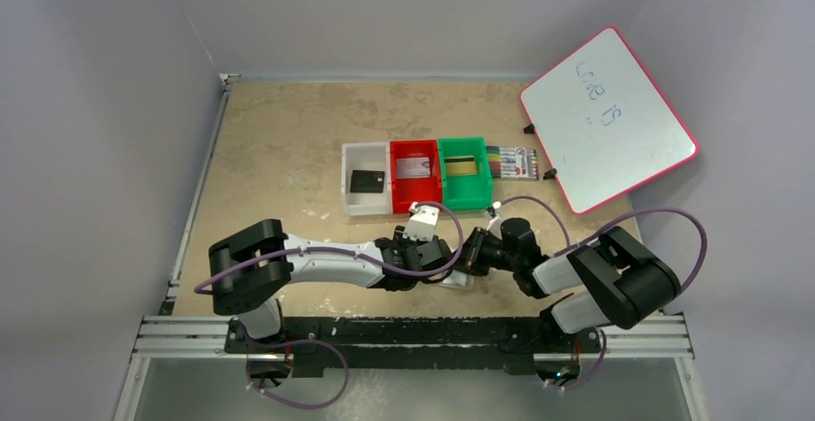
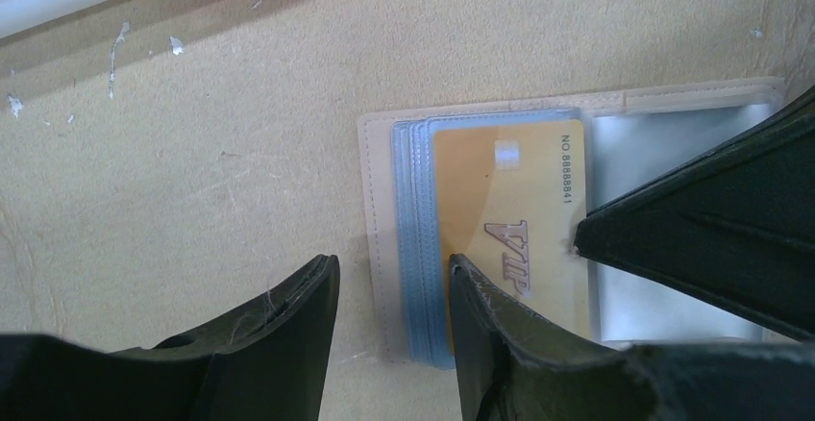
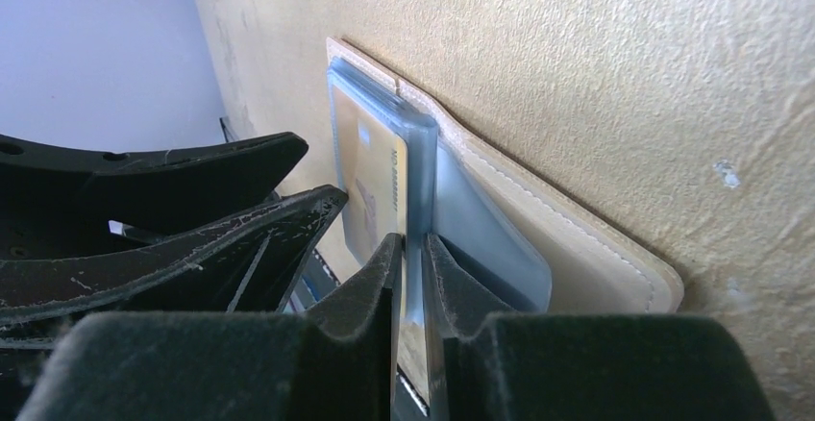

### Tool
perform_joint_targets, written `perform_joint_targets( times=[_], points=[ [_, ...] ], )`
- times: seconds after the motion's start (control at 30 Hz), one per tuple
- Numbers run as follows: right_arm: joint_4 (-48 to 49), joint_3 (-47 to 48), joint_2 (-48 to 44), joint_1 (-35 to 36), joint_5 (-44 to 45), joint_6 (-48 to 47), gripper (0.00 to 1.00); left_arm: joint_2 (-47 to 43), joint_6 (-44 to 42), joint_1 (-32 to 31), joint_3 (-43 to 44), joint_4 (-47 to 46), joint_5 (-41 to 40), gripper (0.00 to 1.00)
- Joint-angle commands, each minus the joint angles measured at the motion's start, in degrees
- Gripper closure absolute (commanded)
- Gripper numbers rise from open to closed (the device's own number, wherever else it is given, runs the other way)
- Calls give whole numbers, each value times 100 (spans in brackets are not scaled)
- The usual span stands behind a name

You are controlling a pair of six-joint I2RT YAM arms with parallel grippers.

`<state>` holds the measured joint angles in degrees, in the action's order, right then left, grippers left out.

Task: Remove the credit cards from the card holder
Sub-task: Remove the credit card from the card holder.

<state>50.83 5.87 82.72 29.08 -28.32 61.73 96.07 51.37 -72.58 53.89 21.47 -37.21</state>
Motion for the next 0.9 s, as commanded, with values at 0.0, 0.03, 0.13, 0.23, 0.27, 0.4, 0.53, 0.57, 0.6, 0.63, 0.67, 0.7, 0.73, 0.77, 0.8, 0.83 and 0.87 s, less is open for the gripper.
perform_joint_targets(
  times=[0.0, 0.03, 0.13, 0.23, 0.27, 0.4, 0.53, 0.57, 0.6, 0.63, 0.67, 0.7, 0.73, 0.77, 0.8, 0.83, 0.87],
  points=[
    [380, 58, 122, -34, -204, -5, 85, 12, -75, -55, 163, -75, 4, 55],
    [410, 71, 141, -34, -221, -11, 86, 30, -73, -53, 168, -59, -1, 55],
    [582, 66, 182, -32, -314, -17, 86, 67, -63, -66, 169, -8, -14, 56],
    [725, 70, 192, -34, -409, -28, 85, 120, -64, -85, 163, 5, -15, 59],
    [750, 79, 192, -33, -444, -44, 83, 133, -64, -85, 165, 12, -14, 60],
    [573, 133, 166, -31, -377, -114, 80, 222, -4, -104, 224, 152, -94, 65],
    [343, 213, 216, -34, -318, -202, 89, 263, 29, -117, 242, 204, -124, 67],
    [385, 204, 251, -33, -326, -193, 92, 266, 30, -121, 241, 200, -120, 67],
    [426, 203, 275, -31, -349, -182, 95, 268, 30, -124, 243, 199, -120, 68],
    [472, 189, 286, -34, -370, -157, 99, 279, 30, -125, 251, 199, -120, 69],
    [518, 163, 290, -34, -396, -128, 100, 292, 45, -121, 250, 214, -127, 70],
    [564, 134, 270, -33, -402, -100, 100, 306, 66, -125, 255, 241, -148, 70],
    [583, 104, 238, -34, -387, -94, 100, 314, 81, -125, 264, 263, -165, 71],
    [567, 81, 192, -32, -368, -84, 100, 320, 109, -125, 263, 287, -190, 71],
    [515, 55, 128, -34, -340, -81, 100, 336, 129, -125, 266, 314, -211, 71],
    [410, 23, 59, -27, -301, -80, 100, 356, 148, -122, 268, 340, -228, 72],
    [312, -3, -21, -33, -248, -82, 100, 358, 179, -124, 265, 383, -253, 72]
  ],
)
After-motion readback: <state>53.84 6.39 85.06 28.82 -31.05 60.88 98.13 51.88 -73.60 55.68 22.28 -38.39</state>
